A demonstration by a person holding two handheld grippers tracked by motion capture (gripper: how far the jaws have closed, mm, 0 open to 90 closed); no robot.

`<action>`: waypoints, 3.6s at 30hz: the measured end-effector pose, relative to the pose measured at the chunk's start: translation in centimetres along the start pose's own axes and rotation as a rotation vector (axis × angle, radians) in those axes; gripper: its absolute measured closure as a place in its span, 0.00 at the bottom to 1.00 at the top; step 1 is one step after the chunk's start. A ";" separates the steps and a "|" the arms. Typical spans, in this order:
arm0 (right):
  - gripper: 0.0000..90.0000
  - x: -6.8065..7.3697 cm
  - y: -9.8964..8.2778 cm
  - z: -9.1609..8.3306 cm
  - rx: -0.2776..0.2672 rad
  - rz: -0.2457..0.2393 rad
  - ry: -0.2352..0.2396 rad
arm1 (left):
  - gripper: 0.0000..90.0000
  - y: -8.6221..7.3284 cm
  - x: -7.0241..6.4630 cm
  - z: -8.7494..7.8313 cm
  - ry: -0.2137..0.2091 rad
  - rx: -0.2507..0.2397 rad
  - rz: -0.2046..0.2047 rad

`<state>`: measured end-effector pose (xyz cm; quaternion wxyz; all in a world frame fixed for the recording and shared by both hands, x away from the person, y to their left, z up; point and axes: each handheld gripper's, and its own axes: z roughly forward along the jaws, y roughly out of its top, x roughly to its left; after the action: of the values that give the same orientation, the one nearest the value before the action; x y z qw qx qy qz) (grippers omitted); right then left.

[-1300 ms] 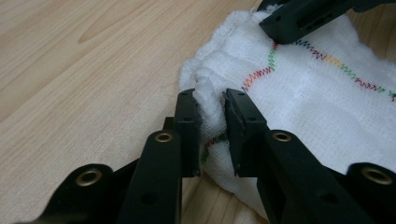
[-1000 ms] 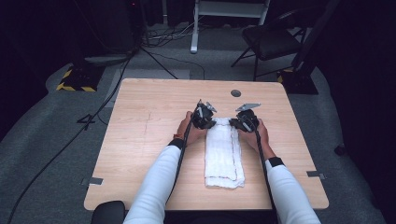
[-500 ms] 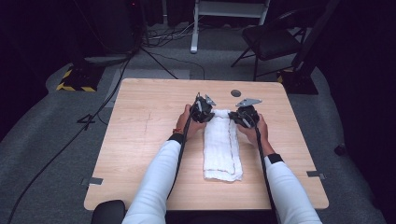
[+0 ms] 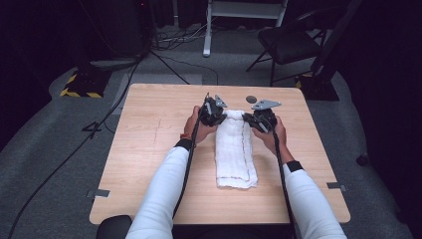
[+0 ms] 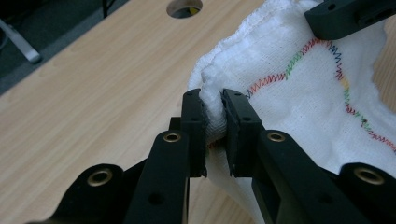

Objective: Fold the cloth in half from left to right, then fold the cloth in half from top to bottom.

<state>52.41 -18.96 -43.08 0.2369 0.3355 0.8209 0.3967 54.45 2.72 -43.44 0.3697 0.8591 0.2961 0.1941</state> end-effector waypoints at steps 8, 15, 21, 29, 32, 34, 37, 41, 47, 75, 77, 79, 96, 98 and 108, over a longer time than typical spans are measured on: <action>0.95 -0.1 0.5 -0.5 -0.015 -0.009 -0.009 | 0.89 0.5 0.0 -0.6 -0.005 -0.010 0.006; 0.95 -0.2 0.8 -0.9 -0.024 -0.015 -0.006 | 0.89 1.0 0.1 -0.9 -0.002 -0.019 0.017; 0.95 -0.3 1.0 -1.4 -0.035 -0.015 -0.013 | 0.89 1.4 -0.1 -1.0 0.003 -0.016 0.032; 0.95 -0.3 1.2 -1.6 -0.039 -0.019 -0.010 | 0.89 1.5 0.1 -1.3 -0.001 -0.029 0.034; 0.95 -0.3 1.3 -1.7 -0.045 -0.020 -0.008 | 0.88 1.6 0.2 -1.7 -0.010 -0.038 0.029; 0.95 -0.3 1.4 -1.9 -0.053 -0.020 -0.003 | 0.88 1.6 0.2 -2.1 -0.030 -0.053 0.024; 0.95 -0.2 1.3 -2.5 -0.062 -0.017 0.005 | 0.87 1.5 0.0 -3.0 -0.054 -0.062 0.051; 0.95 0.0 1.1 -3.3 -0.072 -0.027 0.028 | 0.87 1.1 -0.5 -4.0 -0.081 -0.071 0.083; 0.95 0.9 0.2 -4.6 -0.076 -0.055 0.084 | 0.86 0.1 -1.4 -4.9 -0.119 -0.081 0.114; 0.95 4.4 -3.7 -7.9 -0.061 -0.134 0.246 | 0.95 -5.1 -5.4 -8.0 -0.267 -0.104 0.200; 0.95 4.6 -4.0 -8.1 -0.057 -0.141 0.250 | 0.95 -5.3 -5.7 -8.1 -0.277 -0.102 0.198; 0.95 4.8 -4.3 -8.3 -0.057 -0.141 0.259 | 0.95 -5.4 -6.0 -8.3 -0.288 -0.100 0.204; 0.95 7.0 -7.6 -9.7 -0.032 -0.177 0.306 | 0.94 -7.7 -8.9 -8.8 -0.358 -0.055 0.254; 0.95 7.2 -8.0 -9.9 -0.034 -0.173 0.310 | 0.93 -8.1 -9.3 -8.8 -0.366 -0.046 0.254; 0.95 7.9 -9.5 -10.3 -0.010 -0.186 0.326 | 0.90 -9.2 -10.9 -8.5 -0.369 0.016 0.294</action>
<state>36.96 -22.55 -45.82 0.1382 0.1882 0.8740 0.4262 38.19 5.10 -46.08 0.3785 0.9168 0.0965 0.0831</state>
